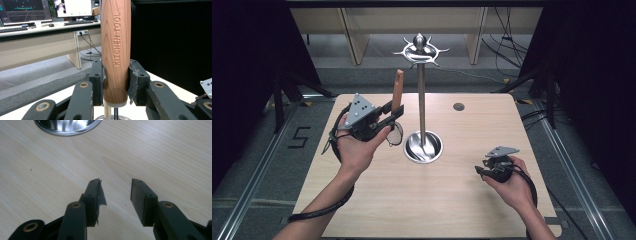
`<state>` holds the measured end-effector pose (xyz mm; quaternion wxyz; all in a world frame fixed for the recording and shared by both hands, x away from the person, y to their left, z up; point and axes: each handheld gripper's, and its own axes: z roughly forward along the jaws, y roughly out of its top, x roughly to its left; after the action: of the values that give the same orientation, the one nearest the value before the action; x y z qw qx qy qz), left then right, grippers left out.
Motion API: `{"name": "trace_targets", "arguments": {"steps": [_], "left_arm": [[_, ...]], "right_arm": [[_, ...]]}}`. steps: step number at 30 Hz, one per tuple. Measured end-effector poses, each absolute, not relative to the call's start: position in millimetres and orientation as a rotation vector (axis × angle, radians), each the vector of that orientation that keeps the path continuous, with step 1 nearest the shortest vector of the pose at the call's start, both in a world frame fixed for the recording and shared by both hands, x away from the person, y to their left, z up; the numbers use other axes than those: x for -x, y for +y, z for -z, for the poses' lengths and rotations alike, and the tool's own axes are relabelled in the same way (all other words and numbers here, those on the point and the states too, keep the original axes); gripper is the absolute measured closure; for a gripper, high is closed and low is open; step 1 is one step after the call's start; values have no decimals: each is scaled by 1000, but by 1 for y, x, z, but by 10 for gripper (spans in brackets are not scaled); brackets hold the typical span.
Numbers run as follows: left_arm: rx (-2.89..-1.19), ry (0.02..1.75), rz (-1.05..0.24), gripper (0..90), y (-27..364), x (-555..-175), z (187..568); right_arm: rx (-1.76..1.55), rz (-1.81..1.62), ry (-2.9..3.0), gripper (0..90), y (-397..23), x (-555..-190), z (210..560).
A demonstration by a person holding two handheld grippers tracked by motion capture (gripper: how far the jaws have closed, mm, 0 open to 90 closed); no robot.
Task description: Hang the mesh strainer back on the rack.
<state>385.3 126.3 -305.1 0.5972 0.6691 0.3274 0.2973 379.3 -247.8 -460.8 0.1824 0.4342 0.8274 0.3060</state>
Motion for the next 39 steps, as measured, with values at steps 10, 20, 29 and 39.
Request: {"name": "trace_targets", "arguments": {"steps": [10,20,29,39], "left_arm": [[-1538,764,-698,674,121,-389,304],[-1507,765,-715,674,117,-389,302],[-1490,773,-734,674,112,-389,300],[-1483,795,-756,674,104,-386,296]], "right_arm": [[-1249,-863,2339,601,-247,-379,460],[-1221,-863,2336,600,-248,-380,461],[-1226,-864,2337,600,-248,-379,461],[-1252,-864,2343,600,-247,-379,461]]}}
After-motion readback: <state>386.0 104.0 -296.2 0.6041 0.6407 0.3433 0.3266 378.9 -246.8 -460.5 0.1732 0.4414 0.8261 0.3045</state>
